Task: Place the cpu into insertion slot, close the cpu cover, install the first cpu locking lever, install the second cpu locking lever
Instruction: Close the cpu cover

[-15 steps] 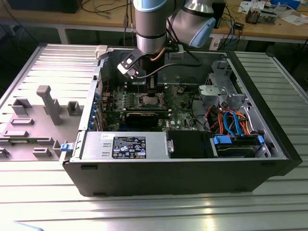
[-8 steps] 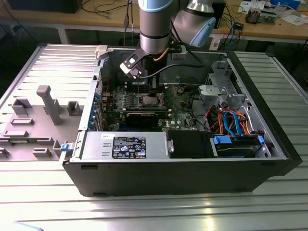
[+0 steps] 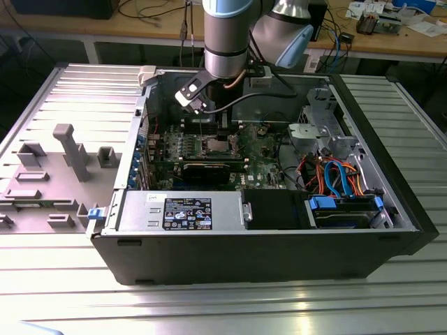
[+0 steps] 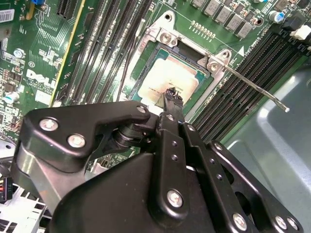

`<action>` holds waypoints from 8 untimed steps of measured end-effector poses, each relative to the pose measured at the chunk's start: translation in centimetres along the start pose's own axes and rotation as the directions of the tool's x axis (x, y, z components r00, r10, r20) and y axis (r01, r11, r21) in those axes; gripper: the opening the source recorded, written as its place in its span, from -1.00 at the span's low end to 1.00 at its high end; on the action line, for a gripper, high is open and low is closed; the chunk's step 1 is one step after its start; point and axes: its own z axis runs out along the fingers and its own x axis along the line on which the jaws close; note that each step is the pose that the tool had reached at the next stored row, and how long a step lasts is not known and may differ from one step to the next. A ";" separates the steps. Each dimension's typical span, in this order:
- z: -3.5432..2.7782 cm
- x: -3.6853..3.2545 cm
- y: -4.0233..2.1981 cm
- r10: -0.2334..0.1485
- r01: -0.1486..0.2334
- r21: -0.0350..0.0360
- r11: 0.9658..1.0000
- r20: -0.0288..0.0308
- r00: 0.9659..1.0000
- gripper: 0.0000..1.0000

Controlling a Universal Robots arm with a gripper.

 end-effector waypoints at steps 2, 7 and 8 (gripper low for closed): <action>-0.02 0.01 0.01 0.000 0.000 0.000 1.000 0.000 1.000 -0.79; -0.33 0.01 0.01 0.000 0.000 0.000 1.000 0.000 1.000 -0.79; -0.38 0.01 0.02 0.000 0.000 0.000 1.000 0.000 1.000 -0.79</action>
